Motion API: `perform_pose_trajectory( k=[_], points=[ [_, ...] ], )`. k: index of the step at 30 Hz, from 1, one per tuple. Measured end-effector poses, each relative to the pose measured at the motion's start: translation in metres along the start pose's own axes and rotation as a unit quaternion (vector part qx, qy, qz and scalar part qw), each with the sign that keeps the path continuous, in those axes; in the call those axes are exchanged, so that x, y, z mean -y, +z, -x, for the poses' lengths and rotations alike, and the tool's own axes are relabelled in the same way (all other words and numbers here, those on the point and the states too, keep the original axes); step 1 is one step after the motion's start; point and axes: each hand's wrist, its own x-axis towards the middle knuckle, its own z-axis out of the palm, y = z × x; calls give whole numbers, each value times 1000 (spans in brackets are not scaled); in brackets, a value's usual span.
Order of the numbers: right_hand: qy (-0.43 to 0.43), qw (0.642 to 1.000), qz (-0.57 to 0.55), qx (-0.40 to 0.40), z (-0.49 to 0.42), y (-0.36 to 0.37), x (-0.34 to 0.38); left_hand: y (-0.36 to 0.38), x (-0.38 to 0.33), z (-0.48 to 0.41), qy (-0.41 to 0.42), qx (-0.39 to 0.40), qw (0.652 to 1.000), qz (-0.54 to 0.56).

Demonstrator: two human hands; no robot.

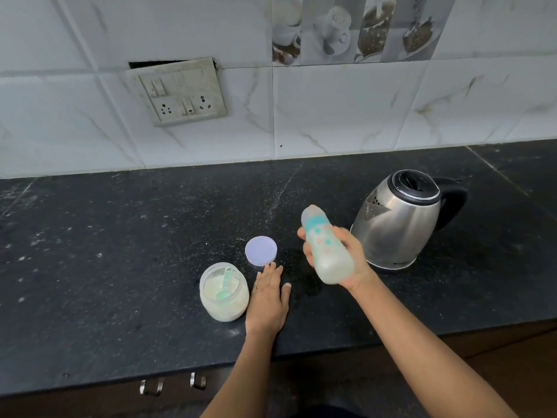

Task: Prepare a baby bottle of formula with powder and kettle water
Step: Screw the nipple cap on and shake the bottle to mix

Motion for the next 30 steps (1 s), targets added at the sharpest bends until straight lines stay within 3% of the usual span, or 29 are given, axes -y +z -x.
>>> perform_pose_trajectory(
  k=[3, 7, 12, 16, 19, 21, 25, 28, 30],
  points=[
    [15, 997, 68, 24, 6, -1, 2, 0, 0, 0, 0, 1, 1000, -3],
    [-42, 997, -34, -48, -2, -8, 1, 1, 1, -1, -2, 2, 1000, 0],
    [0, 999, 11, -42, 3, -2, -2, 2, 1, -1, -3, 3, 1000, -4],
    [-16, 987, -32, -159, -8, 4, -4, 2, 1, -1, -8, 8, 1000, -2],
    [-65, 979, -14, -195, -10, 9, -2, 2, 2, -1, -6, 5, 1000, -4],
    [-71, 982, -6, -176, -8, 12, 2, 1, 1, 0, -2, 3, 1000, -5],
    [-68, 979, 133, -136, -6, 16, 13, 2, 2, 0, 3, 1, 1000, -6],
    [-103, 985, 45, -129, -5, 9, 18, 2, 2, -1, 0, 2, 1000, -3],
    [-50, 997, 48, -27, 1, 7, 19, 2, 1, 0, 1, -2, 1000, -5]
  ],
)
